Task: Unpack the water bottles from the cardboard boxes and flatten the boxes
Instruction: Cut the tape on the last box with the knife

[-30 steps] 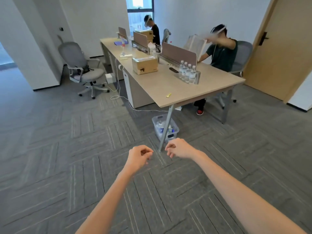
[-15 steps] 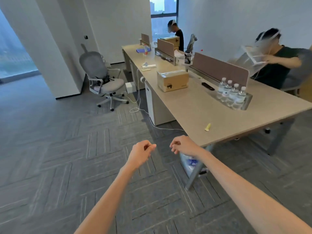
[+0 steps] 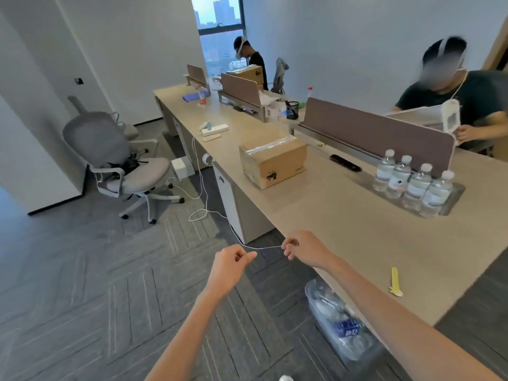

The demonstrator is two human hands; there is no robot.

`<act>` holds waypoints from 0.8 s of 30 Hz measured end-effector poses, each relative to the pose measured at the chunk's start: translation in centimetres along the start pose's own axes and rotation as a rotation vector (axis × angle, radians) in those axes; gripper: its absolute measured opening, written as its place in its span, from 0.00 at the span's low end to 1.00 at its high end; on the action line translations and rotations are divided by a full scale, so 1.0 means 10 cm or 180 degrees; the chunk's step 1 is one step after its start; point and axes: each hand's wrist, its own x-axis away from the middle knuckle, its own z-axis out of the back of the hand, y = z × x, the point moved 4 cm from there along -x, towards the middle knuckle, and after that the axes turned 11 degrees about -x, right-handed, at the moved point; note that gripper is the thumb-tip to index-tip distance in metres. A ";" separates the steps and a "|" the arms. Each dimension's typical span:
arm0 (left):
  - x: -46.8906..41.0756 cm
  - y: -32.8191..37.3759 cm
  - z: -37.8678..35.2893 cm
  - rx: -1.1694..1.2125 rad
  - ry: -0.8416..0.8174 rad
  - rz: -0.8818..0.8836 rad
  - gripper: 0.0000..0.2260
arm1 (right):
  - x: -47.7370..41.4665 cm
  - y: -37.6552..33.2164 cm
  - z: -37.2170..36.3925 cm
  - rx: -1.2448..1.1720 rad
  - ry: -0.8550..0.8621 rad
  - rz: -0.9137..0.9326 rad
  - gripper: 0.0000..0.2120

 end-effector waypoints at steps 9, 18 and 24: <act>-2.58 0.02 0.25 -0.0072 -0.0325 -0.0225 0.17 | -2.20 -0.28 0.26 -0.0224 0.0380 -0.0355 0.12; -5.47 0.34 -0.02 -0.0303 -0.0724 -0.1038 0.12 | -4.11 0.12 0.68 -0.0512 0.1222 -0.0945 0.09; -6.93 0.61 -0.31 -0.0577 -0.0822 -0.1918 0.05 | -5.09 0.15 0.95 -0.0704 0.2090 -0.1461 0.15</act>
